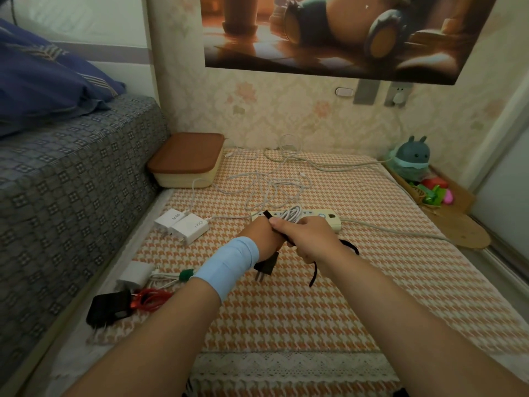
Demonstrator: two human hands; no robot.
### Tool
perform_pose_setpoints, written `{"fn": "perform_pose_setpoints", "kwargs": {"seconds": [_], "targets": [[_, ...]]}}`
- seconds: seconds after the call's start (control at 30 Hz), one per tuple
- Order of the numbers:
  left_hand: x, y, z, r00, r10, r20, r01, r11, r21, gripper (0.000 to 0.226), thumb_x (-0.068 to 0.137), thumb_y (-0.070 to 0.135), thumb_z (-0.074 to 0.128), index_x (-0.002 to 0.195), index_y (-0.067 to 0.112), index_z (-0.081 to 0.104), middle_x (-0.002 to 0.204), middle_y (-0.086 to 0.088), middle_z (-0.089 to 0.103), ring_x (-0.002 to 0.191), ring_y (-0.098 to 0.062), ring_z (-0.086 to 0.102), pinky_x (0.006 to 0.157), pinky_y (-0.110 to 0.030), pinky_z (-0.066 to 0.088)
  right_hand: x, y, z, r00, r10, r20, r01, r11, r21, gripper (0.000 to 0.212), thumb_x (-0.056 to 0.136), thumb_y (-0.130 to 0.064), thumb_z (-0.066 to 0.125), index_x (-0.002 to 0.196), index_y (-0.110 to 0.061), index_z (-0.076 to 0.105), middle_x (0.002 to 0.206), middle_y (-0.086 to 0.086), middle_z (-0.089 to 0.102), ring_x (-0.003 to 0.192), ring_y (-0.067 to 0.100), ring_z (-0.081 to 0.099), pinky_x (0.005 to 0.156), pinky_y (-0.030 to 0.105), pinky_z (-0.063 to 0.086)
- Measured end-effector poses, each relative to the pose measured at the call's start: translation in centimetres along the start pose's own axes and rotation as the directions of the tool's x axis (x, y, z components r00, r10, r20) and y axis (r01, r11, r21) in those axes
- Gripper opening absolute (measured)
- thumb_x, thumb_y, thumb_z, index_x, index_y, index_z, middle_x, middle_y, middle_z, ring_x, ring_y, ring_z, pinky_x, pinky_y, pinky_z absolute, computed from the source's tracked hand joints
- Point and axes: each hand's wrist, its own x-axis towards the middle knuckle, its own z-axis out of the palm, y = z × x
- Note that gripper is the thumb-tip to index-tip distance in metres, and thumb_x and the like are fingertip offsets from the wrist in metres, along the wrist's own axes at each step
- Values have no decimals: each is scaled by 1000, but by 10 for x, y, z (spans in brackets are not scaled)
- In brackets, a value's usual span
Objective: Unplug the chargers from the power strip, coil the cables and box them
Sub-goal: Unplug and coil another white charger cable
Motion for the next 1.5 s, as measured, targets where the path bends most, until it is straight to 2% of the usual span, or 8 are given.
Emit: {"fn": "perform_pose_setpoints", "kwargs": {"seconds": [0.17, 0.37, 0.5, 0.7, 0.83, 1.13, 1.3, 1.5], "targets": [[-3, -6, -11, 976, 205, 74, -185, 960, -212, 13, 91, 18, 54, 78, 20, 56, 67, -7, 49, 60, -18, 43, 56, -28, 35, 2, -4, -4, 1000, 26, 16, -27, 995, 93, 60, 81, -56, 77, 96, 2, 67, 53, 1, 38, 42, 17, 31, 43, 28, 28], [-15, 1, -17, 953, 286, 100, -189, 817, -545, 32, 92, 0, 51, 107, 26, 61, 82, -11, 61, 74, -21, 55, 69, -37, 48, -4, -10, -5, 993, -121, -10, 120, 969, 215, 34, 86, -42, 78, 106, -19, 64, 78, -1, 63, 44, 3, 50, 41, 19, 37], [-14, -2, -17, 955, 239, 176, -131, 871, -474, 72, 85, 20, 61, 149, 17, 29, 86, 5, 66, 79, -18, 61, 76, -36, 54, -9, -9, -7, 995, -98, 30, 88, 968, 234, 20, 91, -33, 74, 87, -18, 63, 59, -5, 52, 37, 4, 42, 40, 21, 33], [-20, -2, -11, 965, 224, 139, -103, 807, -581, 25, 93, 12, 61, 118, 13, 59, 99, -12, 70, 83, -27, 69, 79, -41, 59, -7, -5, -10, 993, -116, 39, 103, 965, 243, 23, 93, -28, 72, 79, -11, 65, 52, -5, 55, 42, 9, 44, 43, 26, 34], [-15, -5, -6, 994, 100, -39, -107, 896, -431, 57, 64, 53, 73, 96, 6, 72, 94, -22, 71, 89, -40, 69, 83, -57, 55, -2, -2, -11, 993, -114, 18, 104, 950, 295, 23, 92, -34, 72, 82, -15, 67, 54, -11, 56, 43, 6, 44, 49, 29, 34], [-16, -6, -4, 966, 257, 16, -249, 948, -198, 23, 101, 30, 45, 119, 25, 58, 104, -2, 68, 94, -23, 65, 87, -51, 52, -4, -1, -7, 998, -35, 59, 20, 969, 245, 37, 85, -42, 79, 73, -16, 55, 51, -5, 38, 40, 11, 33, 46, 29, 31], [-24, 8, -3, 974, 221, 38, -148, 761, -631, 25, 101, 14, 45, 116, 29, 58, 98, -6, 69, 79, -25, 66, 78, -43, 58, -7, -7, -8, 994, -90, -60, 105, 932, 347, 21, 87, -27, 80, 92, -10, 70, 69, -1, 64, 41, 1, 53, 40, 18, 40], [-20, 13, 15, 995, -102, 23, 64, 424, -904, 48, 100, 56, 33, 114, 26, 67, 110, 0, 73, 98, -17, 70, 74, -36, 59, -6, -10, -11, 986, -155, -55, 165, 909, 382, 9, 88, -21, 77, 92, -15, 71, 83, 0, 75, 63, 2, 69, 49, 15, 48]]}}
